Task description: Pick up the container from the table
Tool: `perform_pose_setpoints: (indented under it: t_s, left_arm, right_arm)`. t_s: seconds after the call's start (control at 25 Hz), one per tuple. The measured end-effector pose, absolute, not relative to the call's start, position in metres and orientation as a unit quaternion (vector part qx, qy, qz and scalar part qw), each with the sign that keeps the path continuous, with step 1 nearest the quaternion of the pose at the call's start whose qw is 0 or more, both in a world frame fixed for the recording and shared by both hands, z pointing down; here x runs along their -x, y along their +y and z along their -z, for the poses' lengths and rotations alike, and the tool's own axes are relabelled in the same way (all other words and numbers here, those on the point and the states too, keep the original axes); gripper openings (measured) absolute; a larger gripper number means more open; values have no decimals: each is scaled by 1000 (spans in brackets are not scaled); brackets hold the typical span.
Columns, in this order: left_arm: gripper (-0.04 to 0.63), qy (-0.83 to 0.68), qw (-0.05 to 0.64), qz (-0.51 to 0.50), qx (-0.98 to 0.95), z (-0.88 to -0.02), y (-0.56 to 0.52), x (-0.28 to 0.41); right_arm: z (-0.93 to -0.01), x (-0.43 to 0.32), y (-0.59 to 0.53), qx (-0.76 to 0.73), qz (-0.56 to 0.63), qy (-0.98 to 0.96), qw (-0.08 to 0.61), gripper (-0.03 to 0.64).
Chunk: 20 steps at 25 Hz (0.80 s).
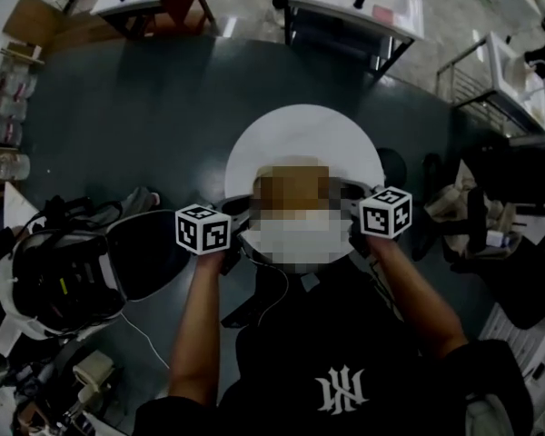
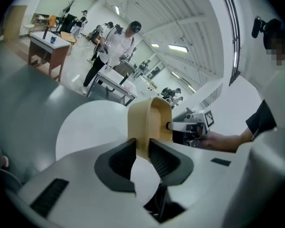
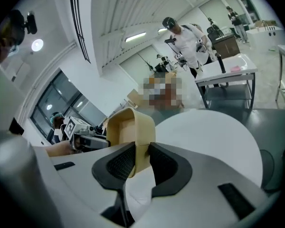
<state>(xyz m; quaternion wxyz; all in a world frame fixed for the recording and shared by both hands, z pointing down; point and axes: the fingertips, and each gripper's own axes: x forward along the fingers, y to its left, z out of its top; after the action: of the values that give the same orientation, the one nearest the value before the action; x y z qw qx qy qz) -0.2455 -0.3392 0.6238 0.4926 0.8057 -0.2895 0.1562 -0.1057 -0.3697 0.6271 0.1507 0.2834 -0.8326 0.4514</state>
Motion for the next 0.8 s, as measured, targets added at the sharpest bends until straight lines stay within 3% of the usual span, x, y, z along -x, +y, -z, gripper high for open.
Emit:
perform_pose_setpoints:
  t_s: [0.8]
  left_arm:
    - [87,-333,307,-76,-888,-420,-415,239]
  right_arm:
    - [-427,98,-449,-297,-274,-914,39,106]
